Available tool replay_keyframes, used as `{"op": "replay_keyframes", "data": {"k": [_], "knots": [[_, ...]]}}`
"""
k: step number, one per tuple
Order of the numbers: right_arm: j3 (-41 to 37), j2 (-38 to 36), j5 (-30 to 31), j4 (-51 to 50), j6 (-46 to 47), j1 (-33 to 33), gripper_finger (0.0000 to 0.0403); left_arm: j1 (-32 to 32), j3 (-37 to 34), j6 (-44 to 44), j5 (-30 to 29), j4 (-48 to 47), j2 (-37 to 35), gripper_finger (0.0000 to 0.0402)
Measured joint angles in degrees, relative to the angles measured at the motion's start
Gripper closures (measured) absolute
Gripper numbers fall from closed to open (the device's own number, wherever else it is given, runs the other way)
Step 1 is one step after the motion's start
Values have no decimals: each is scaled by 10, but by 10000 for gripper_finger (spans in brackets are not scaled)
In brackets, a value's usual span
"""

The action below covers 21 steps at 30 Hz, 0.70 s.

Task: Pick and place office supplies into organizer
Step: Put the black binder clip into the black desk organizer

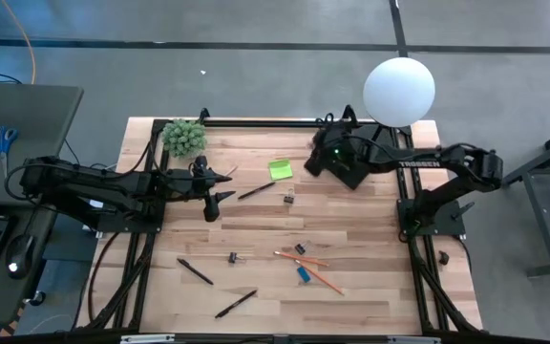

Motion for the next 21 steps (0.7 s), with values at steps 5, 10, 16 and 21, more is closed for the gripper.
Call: {"op": "replay_keyframes", "data": {"k": [5, 10, 16, 21], "knots": [[0, 9, -149, 0, 26, 41, 277, 0, 0, -3, 0, 0, 0, 213], [1, 57, -152, 11, 26, 83, 277, 0, 0, -5, 0, 0, 0, 213], [1, 151, -149, 89, 27, 107, 277, 0, 0, -5, 0, 0, 0, 213], [1, 177, -119, 97, 35, 108, 277, 0, 0, -5, 0, 0, 0, 213]]}}
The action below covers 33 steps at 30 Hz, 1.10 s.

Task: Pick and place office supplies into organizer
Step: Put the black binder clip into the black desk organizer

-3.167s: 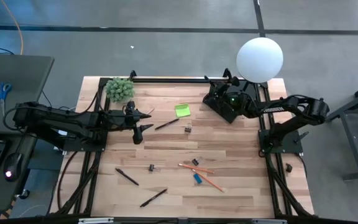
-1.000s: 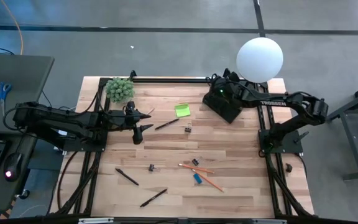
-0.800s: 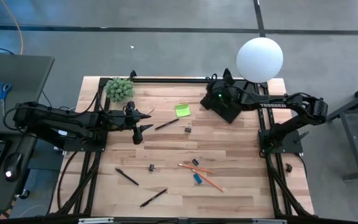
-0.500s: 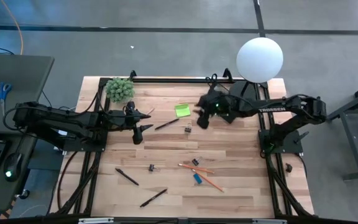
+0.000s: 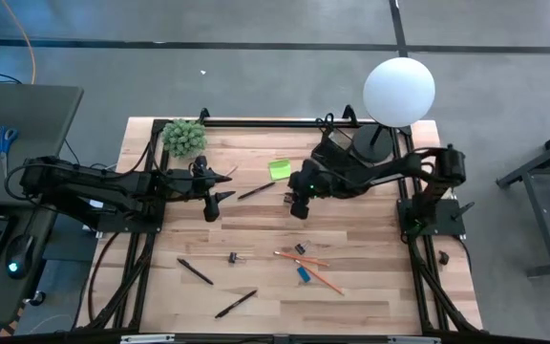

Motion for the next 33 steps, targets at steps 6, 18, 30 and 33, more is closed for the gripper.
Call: {"op": "replay_keyframes", "data": {"k": [6, 18, 30, 33], "knots": [[0, 0, -8, 50, -29, 1, 277, 0, 0, 0, 0, 0, 0, 213], [1, 76, -103, 246, -153, -21, 277, 0, 0, 2, 0, 9, 0, 213], [61, 85, -116, 89, -113, -13, 277, 0, 0, 5, 0, 7, 0, 213], [87, 73, -112, -4, -113, -3, 277, 0, 0, 5, 0, 7, 0, 213]]}}
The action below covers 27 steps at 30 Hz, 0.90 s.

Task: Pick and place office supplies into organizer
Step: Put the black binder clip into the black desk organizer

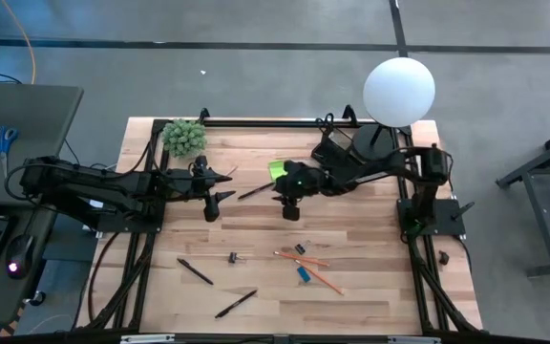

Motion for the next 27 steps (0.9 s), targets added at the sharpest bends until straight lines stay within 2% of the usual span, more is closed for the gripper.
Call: {"op": "replay_keyframes", "data": {"k": [5, 8, 13, 20, 27], "knots": [[38, -4, 7, -167, -53, 8, 277, 0, 0, 0, 0, 0, 0, 213], [50, -4, 7, -218, -110, 11, 277, 0, 0, 0, 0, 0, 0, 213], [55, -4, 5, -201, -186, 14, 277, 0, 0, 0, 0, 1, 0, 213], [55, 1, 77, -169, -139, -1, 277, 0, 0, 0, 1, 1, 0, 213], [55, 1, 65, -215, -133, -28, 277, 0, 0, -1, 9, -2, 0, 213]]}}
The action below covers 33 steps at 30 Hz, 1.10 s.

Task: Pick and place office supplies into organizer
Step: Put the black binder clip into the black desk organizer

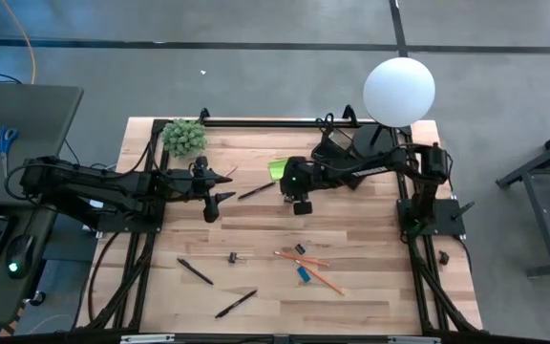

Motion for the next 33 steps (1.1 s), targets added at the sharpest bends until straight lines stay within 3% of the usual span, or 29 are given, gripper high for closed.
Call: {"op": "replay_keyframes", "data": {"k": [18, 33], "knots": [[-81, 0, 34, 109, 19, -3, 277, 0, 0, 0, 0, 0, 0, 213], [-79, -20, 20, -52, 185, 9, 277, 0, 0, 0, 0, -1, 0, 213]]}}
